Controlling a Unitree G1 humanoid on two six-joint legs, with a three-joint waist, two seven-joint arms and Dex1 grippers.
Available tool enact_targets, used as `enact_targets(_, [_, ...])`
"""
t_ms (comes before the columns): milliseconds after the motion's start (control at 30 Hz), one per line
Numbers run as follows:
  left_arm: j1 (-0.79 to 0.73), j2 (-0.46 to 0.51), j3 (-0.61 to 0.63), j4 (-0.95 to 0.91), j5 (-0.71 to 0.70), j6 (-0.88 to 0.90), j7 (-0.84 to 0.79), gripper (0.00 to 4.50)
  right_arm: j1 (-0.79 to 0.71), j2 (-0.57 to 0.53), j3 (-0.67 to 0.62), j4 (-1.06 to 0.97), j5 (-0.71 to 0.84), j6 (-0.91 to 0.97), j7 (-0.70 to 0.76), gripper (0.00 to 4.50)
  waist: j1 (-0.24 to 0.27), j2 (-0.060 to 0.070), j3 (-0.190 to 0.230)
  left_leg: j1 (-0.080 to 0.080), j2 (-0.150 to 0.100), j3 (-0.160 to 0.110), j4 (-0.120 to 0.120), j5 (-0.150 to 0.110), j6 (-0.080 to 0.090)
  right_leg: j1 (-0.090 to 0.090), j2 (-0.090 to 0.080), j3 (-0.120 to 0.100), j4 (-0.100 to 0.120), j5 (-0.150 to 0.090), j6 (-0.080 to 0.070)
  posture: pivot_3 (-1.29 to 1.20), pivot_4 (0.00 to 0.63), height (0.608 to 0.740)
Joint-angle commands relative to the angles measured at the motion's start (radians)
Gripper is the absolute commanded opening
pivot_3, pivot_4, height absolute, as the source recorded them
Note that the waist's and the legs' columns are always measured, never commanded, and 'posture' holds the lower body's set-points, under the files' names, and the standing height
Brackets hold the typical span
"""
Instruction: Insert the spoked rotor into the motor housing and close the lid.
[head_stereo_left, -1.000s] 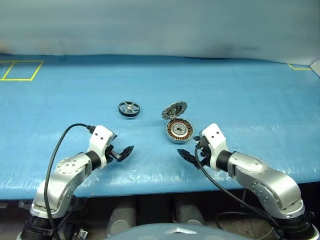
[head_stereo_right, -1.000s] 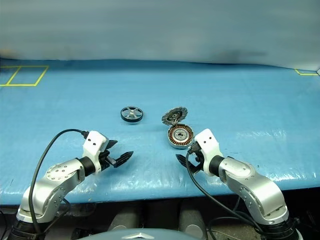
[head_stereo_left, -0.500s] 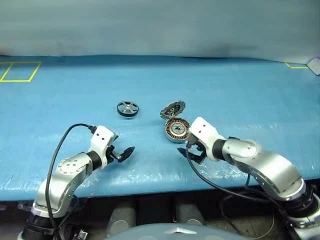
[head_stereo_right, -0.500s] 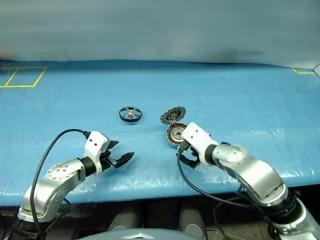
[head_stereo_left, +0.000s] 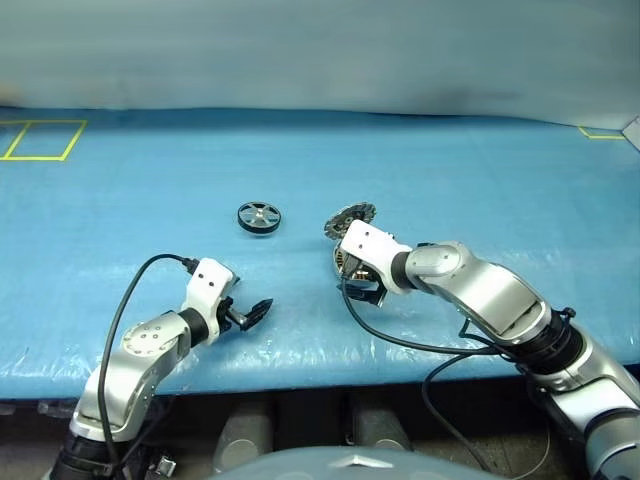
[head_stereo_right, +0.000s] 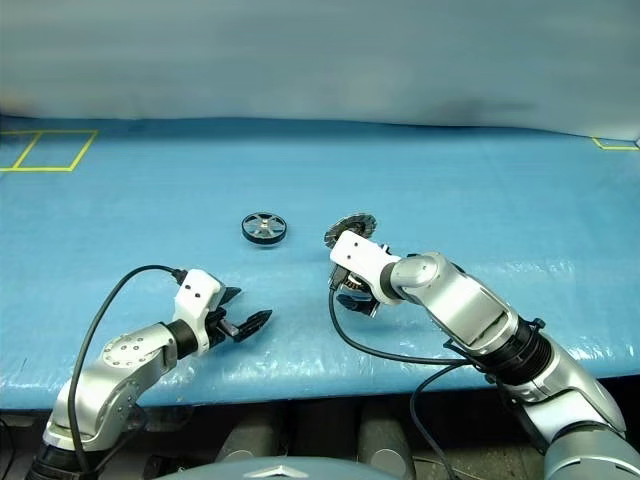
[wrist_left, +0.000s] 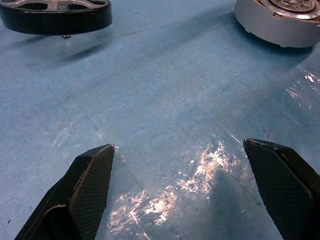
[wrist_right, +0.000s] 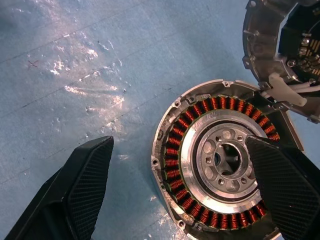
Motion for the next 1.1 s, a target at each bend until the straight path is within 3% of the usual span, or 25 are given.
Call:
enact_targets(33, [0.003, -0.004, 0.006, -0.048, 0.003, -0.018, 0.006, 4.50, 0.021, 0.013, -0.013, -0.010, -0.011, -0.009, 0.014, 4.46, 0.000, 0.000, 0.000, 0.000, 0.000, 0.000, 0.000, 0.000, 0.000, 0.000, 0.000, 0.000, 0.000, 0.000, 0.000, 0.00, 0.150, 0.740])
enact_targets(333, [0.011, -0.006, -0.001, -0.049, 0.006, -0.027, 0.008, 4.50, 0.077, 0.069, -0.020, 0.053, -0.030, 0.003, 0.017, 4.46, -0.004, 0.000, 0.000, 0.001, 0.000, 0.000, 0.001, 0.000, 0.000, 0.001, 0.001, 0.000, 0.001, 0.000, 0.000, 0.00, 0.150, 0.740])
enact_targets(433, [0.013, -0.006, -0.003, -0.048, 0.008, -0.030, 0.008, 4.50, 0.090, 0.100, -0.049, 0.074, -0.045, 0.004, -0.003, 3.85, -0.004, 0.000, 0.000, 0.003, 0.000, 0.000, 0.001, 0.000, 0.000, 0.002, 0.001, 0.000, 0.001, 0.000, 0.000, 0.00, 0.150, 0.740])
enact_targets(633, [0.019, -0.008, -0.006, -0.044, 0.011, -0.038, 0.009, 4.50, 0.109, 0.180, -0.119, 0.080, -0.049, 0.047, -0.048, 2.02, -0.010, -0.001, -0.001, 0.003, 0.000, 0.001, 0.000, 0.000, 0.000, 0.002, 0.001, 0.000, 0.001, 0.000, -0.001, 0.00, 0.150, 0.740])
enact_targets(833, [0.020, -0.011, -0.006, -0.037, 0.016, -0.048, 0.010, 4.50, 0.116, 0.265, -0.125, 0.052, -0.033, 0.104, -0.075, 2.02, -0.015, -0.002, -0.002, 0.005, 0.001, 0.001, 0.001, 0.001, -0.001, 0.002, 0.002, 0.000, 0.001, 0.001, -0.004, 0.00, 0.150, 0.740])
enact_targets(1100, [0.026, -0.012, 0.004, -0.034, 0.025, -0.054, 0.016, 4.50, 0.130, 0.470, -0.106, 0.043, -0.024, 0.167, -0.128, 2.02, -0.032, -0.003, -0.002, 0.005, 0.004, 0.000, -0.003, 0.001, -0.001, 0.000, 0.006, 0.000, 0.003, 0.002, -0.003, 0.00, 0.150, 0.740])
